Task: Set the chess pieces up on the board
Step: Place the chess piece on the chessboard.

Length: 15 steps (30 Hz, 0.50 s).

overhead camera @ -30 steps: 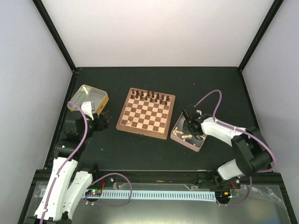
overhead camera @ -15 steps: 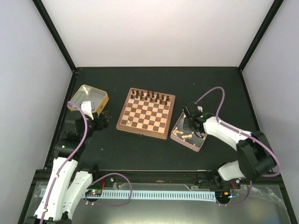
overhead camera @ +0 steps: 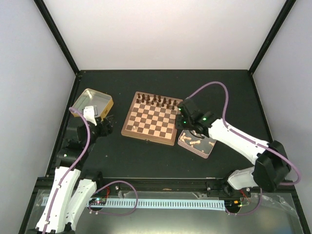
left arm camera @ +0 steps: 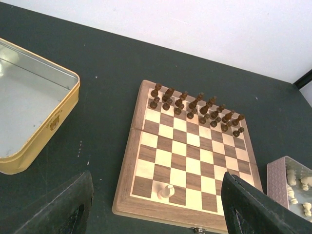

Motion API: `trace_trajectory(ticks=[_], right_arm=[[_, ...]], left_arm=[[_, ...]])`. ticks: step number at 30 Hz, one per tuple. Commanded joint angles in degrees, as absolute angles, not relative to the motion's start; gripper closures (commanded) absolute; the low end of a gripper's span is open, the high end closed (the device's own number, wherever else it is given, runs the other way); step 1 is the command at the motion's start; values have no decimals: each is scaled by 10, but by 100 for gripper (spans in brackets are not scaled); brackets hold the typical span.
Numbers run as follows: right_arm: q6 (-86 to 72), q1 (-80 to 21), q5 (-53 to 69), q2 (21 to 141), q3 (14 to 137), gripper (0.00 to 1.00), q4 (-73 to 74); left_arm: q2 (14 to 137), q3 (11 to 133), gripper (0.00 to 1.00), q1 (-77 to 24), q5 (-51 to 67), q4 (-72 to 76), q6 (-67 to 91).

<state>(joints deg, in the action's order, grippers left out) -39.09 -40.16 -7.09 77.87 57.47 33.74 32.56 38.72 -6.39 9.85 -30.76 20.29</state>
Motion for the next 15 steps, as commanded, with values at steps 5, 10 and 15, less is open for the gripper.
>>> trace_trajectory(ticks=[5,10,15], right_arm=[[-396,-502,-51,903,685,97,317],[-392,-536,-52,976,745,97,313],[-380,-558,-57,1042,803,97,327]], left_arm=[[302,392,26,-65,97,-332,203],[286,386,26,-65,99,-342,204],[287,382,26,-65,103,-346,205]])
